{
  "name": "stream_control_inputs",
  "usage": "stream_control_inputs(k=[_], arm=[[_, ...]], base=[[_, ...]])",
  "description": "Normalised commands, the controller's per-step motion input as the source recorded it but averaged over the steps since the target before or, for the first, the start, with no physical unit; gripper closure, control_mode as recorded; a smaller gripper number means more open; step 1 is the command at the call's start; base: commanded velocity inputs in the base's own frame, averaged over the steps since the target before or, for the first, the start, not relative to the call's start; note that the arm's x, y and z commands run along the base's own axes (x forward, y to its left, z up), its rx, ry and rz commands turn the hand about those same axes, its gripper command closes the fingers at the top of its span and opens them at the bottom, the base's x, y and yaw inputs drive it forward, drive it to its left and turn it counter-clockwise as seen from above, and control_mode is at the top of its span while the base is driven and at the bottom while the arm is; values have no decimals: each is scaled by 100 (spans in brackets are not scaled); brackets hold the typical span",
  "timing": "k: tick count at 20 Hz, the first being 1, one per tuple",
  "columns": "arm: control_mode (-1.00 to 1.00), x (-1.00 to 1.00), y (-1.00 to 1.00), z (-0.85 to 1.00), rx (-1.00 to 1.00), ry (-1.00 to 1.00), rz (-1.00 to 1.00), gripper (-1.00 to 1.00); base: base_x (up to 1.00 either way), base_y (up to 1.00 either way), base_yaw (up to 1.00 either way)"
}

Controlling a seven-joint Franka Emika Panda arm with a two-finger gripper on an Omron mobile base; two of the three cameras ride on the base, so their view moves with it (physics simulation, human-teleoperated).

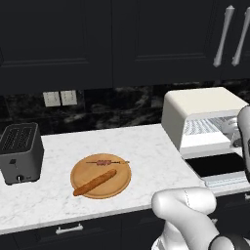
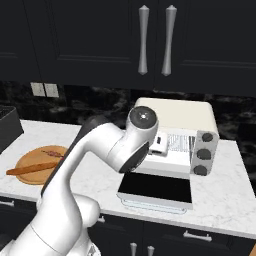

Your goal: Pick up the kebab skewer and baguette bread, and place them inside the toaster oven. Close the toaster oven door and start by setting the timer.

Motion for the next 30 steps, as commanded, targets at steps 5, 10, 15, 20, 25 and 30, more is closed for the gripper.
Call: stream_control_inputs(k=[5,10,15,20,25,30], arm=[[-100,0,-36,-52,-1,-23,0,-100],[-100,0,-30,-40,0,-34,0,-100],[-100,1,-24,-37,0,-31,-4,-100],[-100,7,-16,-16,0,-16,-5,-100],[-100,15,0,0,0,-4,-7,-100],[-100,23,0,2,0,0,-6,-100]], base=[[0,0,0],[0,0,0],[0,0,0],[0,0,0],[0,0,0],[0,0,0]])
